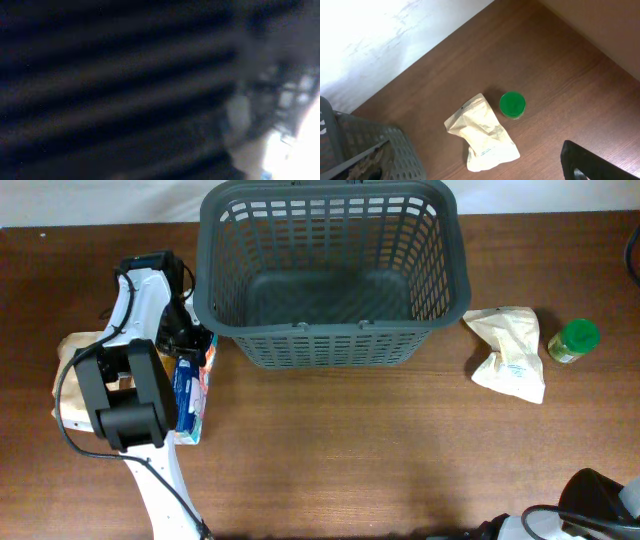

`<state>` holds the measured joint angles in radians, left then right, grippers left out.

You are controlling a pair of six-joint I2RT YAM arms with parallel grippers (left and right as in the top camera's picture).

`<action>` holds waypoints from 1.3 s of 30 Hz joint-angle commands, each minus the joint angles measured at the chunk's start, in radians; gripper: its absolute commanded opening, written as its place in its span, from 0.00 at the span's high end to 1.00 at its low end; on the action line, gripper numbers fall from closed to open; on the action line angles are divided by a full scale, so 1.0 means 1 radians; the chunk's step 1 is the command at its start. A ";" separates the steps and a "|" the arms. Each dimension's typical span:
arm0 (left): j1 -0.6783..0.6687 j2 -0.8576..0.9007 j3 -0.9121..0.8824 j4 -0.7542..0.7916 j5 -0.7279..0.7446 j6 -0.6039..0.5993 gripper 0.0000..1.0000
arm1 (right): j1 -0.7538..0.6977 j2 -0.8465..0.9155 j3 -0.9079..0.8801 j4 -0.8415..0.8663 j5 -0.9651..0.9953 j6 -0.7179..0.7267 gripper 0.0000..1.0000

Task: Pack container
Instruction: 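Grasp the blue box with the left gripper and lift it, then lower the blue box into the basket and open the left gripper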

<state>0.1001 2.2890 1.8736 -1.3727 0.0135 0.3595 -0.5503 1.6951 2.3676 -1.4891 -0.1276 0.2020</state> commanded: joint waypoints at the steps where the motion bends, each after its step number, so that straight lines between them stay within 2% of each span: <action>1: 0.008 0.026 0.109 -0.056 -0.121 -0.101 0.98 | -0.007 0.000 0.005 0.000 0.009 -0.003 0.01; 5: 0.007 0.026 0.323 -0.146 -0.166 -0.161 0.98 | -0.007 0.000 0.005 0.000 0.009 -0.003 0.01; 10: 0.007 0.022 0.690 -0.236 -0.187 -0.248 0.98 | -0.007 0.000 0.005 0.000 0.009 -0.003 0.01; 14: 0.005 0.016 0.999 -0.239 -0.209 -0.246 0.98 | -0.007 0.000 0.005 0.000 0.009 -0.003 0.01; 15: 0.000 0.011 1.142 -0.219 -0.212 -0.227 0.98 | -0.007 0.000 0.005 0.000 0.009 -0.003 0.01; 17: -0.006 0.005 1.253 -0.190 -0.210 -0.188 0.98 | -0.007 0.000 0.005 0.000 0.009 -0.003 0.01; 18: -0.009 -0.011 1.265 -0.168 -0.199 -0.172 0.98 | -0.007 0.000 0.005 0.000 0.009 -0.003 0.01; 23: -0.068 -0.092 1.263 -0.067 -0.101 0.098 0.98 | -0.007 0.000 0.005 0.000 0.009 -0.003 0.01; 29: -0.257 -0.112 1.261 -0.033 -0.053 0.532 0.98 | -0.007 0.000 0.005 0.000 0.009 -0.003 0.01; 30: -0.331 -0.112 1.246 -0.043 0.005 0.695 0.98 | -0.007 0.000 0.005 0.000 0.009 -0.003 0.01; 32: -0.392 -0.111 1.222 -0.043 0.029 0.804 0.98 | -0.007 0.000 0.005 0.000 0.009 -0.003 0.01; 34: -0.446 -0.105 1.183 -0.038 0.028 0.869 0.98 | -0.007 0.000 0.005 0.000 0.009 -0.003 0.01; 39: -0.506 -0.069 1.022 0.029 0.024 0.877 0.98 | -0.007 0.000 0.005 0.000 0.009 -0.003 0.01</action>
<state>-0.4015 2.2028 2.9849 -1.3876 0.0246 1.1255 -0.5510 1.6951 2.3676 -1.4891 -0.1276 0.2020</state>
